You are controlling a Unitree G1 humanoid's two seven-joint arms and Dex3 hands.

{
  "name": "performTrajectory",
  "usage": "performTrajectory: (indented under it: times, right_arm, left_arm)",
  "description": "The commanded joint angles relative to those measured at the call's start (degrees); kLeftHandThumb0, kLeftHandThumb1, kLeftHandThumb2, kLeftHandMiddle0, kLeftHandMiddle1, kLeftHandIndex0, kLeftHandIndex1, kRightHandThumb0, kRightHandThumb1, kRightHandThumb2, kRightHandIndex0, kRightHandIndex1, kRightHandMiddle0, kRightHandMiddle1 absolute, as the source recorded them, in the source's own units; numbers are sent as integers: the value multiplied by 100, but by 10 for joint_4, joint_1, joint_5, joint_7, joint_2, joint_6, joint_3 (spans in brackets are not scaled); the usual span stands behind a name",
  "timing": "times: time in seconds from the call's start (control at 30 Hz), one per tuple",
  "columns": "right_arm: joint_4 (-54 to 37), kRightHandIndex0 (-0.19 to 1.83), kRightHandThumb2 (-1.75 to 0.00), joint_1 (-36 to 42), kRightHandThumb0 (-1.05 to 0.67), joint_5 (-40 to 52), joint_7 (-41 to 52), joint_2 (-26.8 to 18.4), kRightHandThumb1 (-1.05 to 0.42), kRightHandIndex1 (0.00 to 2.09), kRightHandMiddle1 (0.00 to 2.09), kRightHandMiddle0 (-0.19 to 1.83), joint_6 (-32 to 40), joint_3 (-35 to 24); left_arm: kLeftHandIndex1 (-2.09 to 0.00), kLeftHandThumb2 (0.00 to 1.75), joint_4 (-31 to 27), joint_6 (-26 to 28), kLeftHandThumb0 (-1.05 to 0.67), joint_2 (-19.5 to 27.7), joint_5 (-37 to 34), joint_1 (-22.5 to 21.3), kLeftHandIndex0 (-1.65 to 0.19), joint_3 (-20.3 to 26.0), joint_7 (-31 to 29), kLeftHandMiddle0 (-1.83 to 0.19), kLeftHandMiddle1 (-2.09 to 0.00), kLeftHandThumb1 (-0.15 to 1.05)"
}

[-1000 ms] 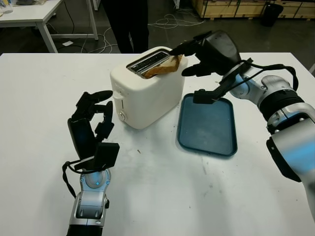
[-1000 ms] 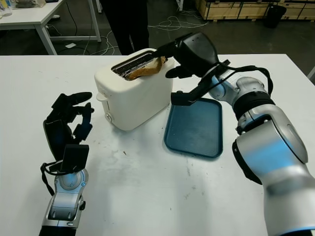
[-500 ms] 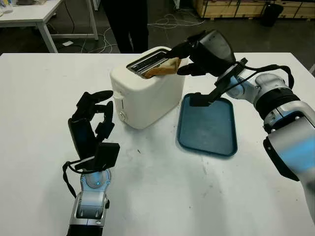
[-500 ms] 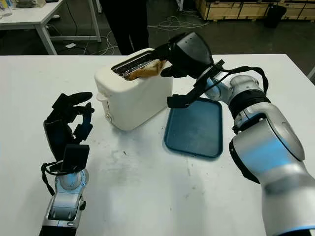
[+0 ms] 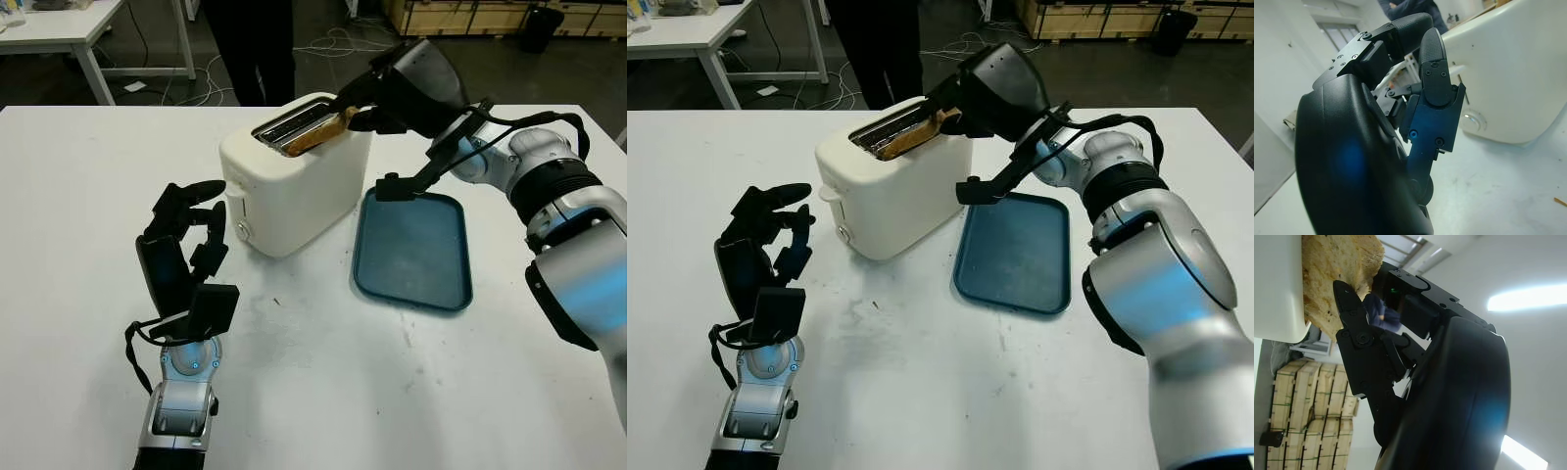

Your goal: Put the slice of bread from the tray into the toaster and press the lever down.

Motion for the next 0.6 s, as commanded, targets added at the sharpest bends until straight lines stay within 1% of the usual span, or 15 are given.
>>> performTrajectory:
  times: [0.0,0.17,0.4,0.43,0.57]
  right_arm:
    - [2,105,0,-19,-34,-7,-10,6,-81,64,7,121,3,3]
    - [3,101,-1,-27,-35,-5,4,17,-84,72,6,120,1,6]
    - [7,100,0,-36,-35,-26,-1,39,-81,82,6,122,20,30]
    - [9,101,0,-37,-35,-25,2,43,-79,81,6,123,23,30]
    - [14,99,-1,-44,-35,-24,15,54,-80,67,4,124,40,30]
  left_arm:
    - [-85,35,-5,-2,-46,-12,7,-1,-66,-4,4,-65,-126,92]
    - [-85,35,-5,1,-47,-12,10,-1,-66,-6,8,-66,-126,92]
    - [-84,36,-4,-3,-46,-13,12,-1,-65,-8,12,-66,-125,92]
    - [-84,36,-4,-3,-46,-14,12,0,-65,-8,12,-65,-125,92]
    - [-84,36,-6,0,-47,-15,14,2,-65,-8,13,-65,-125,92]
